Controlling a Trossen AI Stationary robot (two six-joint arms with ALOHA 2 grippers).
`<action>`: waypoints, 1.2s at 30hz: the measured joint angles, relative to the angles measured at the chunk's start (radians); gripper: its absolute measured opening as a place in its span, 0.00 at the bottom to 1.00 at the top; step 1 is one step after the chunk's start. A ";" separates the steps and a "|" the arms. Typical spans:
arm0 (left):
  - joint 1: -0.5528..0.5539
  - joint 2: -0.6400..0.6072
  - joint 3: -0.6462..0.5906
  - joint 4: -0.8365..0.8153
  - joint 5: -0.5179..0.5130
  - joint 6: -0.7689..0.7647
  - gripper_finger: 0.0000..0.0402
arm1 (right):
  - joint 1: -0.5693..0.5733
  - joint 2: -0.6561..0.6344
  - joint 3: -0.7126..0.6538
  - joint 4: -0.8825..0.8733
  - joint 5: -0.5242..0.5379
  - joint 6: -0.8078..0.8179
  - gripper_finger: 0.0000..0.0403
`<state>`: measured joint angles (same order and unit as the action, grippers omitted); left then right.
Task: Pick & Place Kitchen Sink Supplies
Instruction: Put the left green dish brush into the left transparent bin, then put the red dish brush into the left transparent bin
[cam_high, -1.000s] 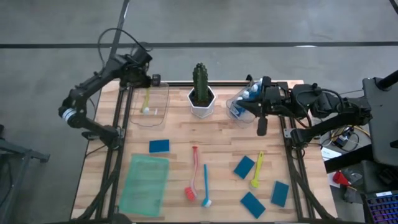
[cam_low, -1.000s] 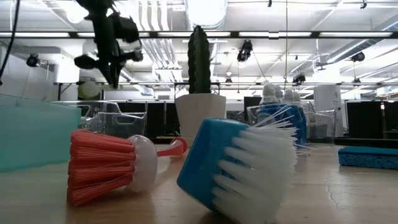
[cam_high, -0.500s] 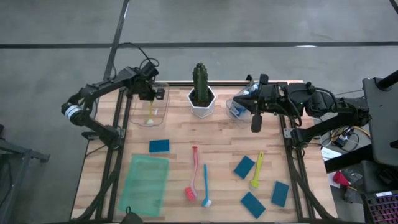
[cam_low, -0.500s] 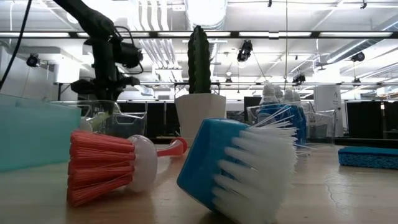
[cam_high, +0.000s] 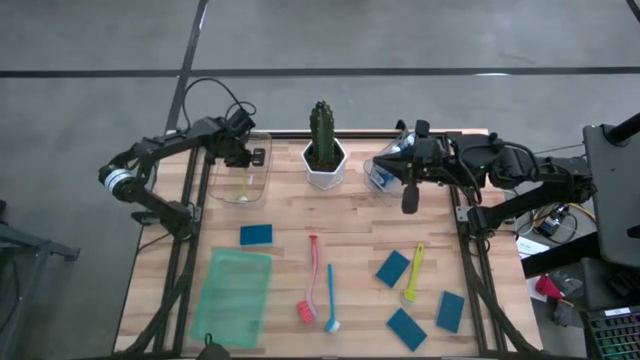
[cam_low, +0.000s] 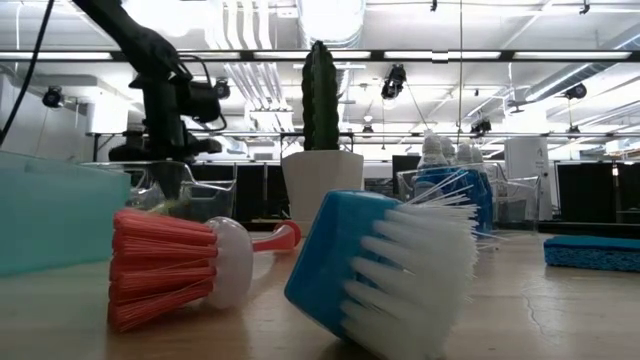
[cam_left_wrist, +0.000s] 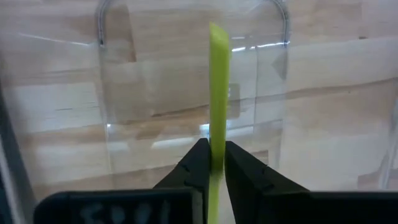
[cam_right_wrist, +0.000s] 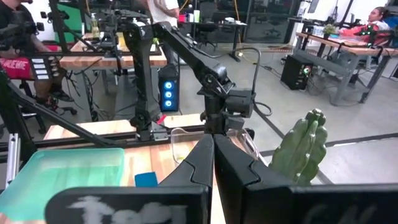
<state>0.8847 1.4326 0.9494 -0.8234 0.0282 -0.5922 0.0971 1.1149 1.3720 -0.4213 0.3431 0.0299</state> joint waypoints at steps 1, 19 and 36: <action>0.000 0.000 -0.007 0.013 0.001 0.000 0.10 | 0.000 0.000 0.000 0.000 0.000 0.000 0.02; 0.002 -0.036 -0.015 0.064 0.105 -0.045 0.16 | 0.000 0.000 0.008 0.037 0.000 -0.004 0.02; -0.076 -0.299 0.065 0.064 0.248 -0.119 0.47 | -0.036 -0.001 0.008 0.117 0.002 0.004 0.02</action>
<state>0.8087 1.1335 1.0149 -0.7598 0.2764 -0.7111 0.0613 1.1141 1.3804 -0.3043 0.3454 0.0338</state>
